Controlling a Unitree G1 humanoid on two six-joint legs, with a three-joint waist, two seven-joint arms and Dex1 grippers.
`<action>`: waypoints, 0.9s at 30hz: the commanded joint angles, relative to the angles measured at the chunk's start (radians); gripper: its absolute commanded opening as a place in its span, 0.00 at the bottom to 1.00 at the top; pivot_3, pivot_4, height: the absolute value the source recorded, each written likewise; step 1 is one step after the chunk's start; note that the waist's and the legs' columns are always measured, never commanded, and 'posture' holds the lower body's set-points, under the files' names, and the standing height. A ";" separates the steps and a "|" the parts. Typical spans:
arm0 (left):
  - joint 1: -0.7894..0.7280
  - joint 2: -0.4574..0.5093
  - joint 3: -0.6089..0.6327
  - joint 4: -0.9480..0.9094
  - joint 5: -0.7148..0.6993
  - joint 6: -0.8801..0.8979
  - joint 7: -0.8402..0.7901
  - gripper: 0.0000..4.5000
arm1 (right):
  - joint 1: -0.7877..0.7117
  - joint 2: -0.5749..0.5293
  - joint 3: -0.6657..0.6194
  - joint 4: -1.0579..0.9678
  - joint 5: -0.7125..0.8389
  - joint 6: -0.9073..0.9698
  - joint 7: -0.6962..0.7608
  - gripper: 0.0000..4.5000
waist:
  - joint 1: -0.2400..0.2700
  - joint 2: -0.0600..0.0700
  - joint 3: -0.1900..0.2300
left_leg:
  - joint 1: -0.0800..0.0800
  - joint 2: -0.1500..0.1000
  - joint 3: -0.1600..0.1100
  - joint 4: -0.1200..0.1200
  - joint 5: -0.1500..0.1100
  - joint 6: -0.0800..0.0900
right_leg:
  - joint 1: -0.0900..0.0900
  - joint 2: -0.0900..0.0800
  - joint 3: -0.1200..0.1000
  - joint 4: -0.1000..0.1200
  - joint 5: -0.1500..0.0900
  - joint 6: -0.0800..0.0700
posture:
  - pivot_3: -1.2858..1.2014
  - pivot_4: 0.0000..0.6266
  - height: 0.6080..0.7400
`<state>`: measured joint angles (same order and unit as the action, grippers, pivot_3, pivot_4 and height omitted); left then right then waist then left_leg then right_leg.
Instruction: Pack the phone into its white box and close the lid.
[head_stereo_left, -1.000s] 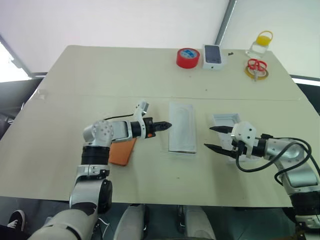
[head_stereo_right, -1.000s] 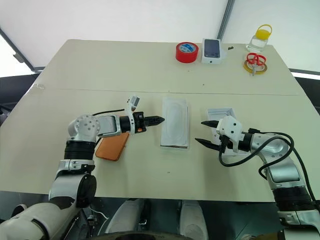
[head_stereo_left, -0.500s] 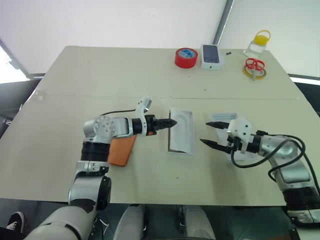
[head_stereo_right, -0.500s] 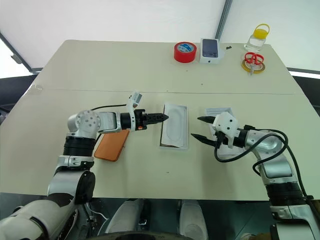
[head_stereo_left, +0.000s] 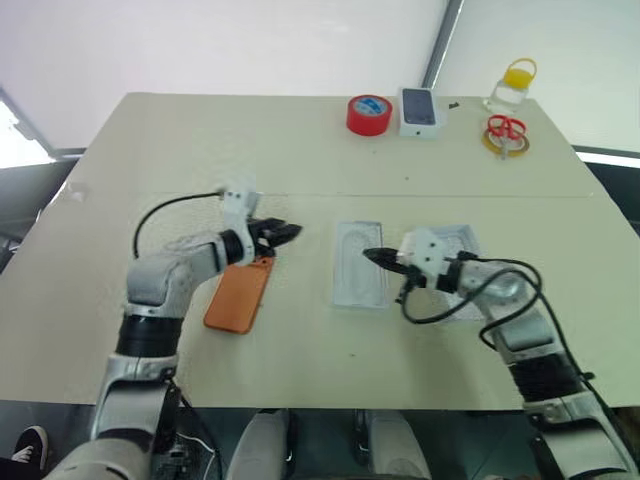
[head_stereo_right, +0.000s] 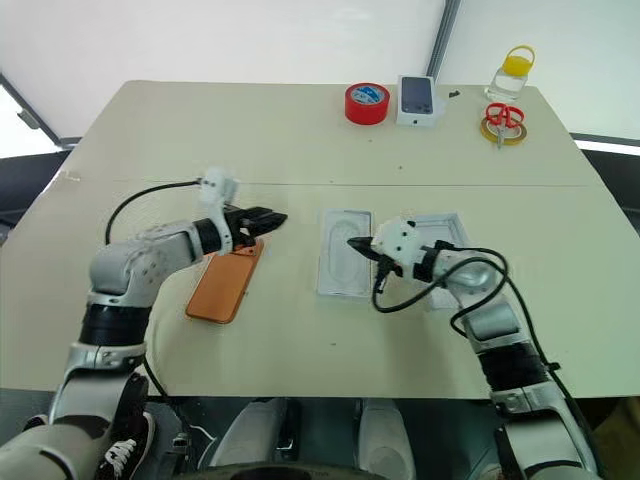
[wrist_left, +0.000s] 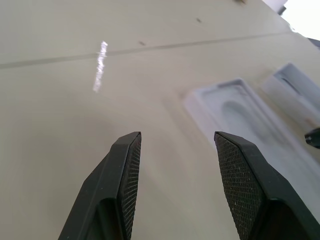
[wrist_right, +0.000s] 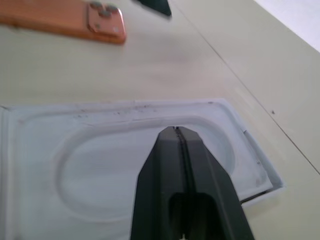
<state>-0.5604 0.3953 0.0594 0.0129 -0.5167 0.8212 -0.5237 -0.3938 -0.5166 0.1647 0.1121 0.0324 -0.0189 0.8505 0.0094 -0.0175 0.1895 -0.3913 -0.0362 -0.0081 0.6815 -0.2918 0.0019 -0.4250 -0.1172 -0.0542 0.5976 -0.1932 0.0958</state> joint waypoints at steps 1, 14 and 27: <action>0.068 0.043 0.016 -0.073 0.048 -0.181 -0.073 0.54 | -0.058 0.011 0.028 0.033 -0.081 -0.007 -0.061 0.01 | 0.003 0.000 0.000 | 0.000 0.000 0.000 0.000 -0.001 0.001 | 0.000 0.000 0.000 0.000 0.000 0.000 | 0.52 0.24 1.00; 0.189 0.140 0.107 -0.083 0.037 -0.195 -0.099 0.54 | -0.089 -0.041 0.121 -0.033 -0.147 0.033 0.063 0.01 | 0.001 0.000 0.000 | 0.000 0.000 0.000 0.001 -0.003 0.006 | 0.001 0.000 -0.001 0.000 0.000 0.000 | 0.52 0.24 1.00; 0.204 0.375 0.314 0.049 -0.300 0.362 -0.258 0.54 | -0.211 0.146 0.103 -0.068 -0.099 0.167 -0.045 0.01 | -0.026 0.000 0.001 | 0.000 0.001 -0.001 0.000 -0.003 0.005 | -0.001 0.002 -0.001 0.003 0.000 0.000 | 0.52 0.24 1.00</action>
<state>-0.3556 0.7466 0.3390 0.0412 -0.7944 1.1564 -0.7591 -0.5730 -0.3932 0.2528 0.0953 -0.0710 0.1220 0.8163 -0.0165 -0.0172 0.1903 -0.3910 -0.0353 -0.0091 0.6816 -0.2944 0.0070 -0.4262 -0.1153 -0.0549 0.6005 -0.1931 0.0957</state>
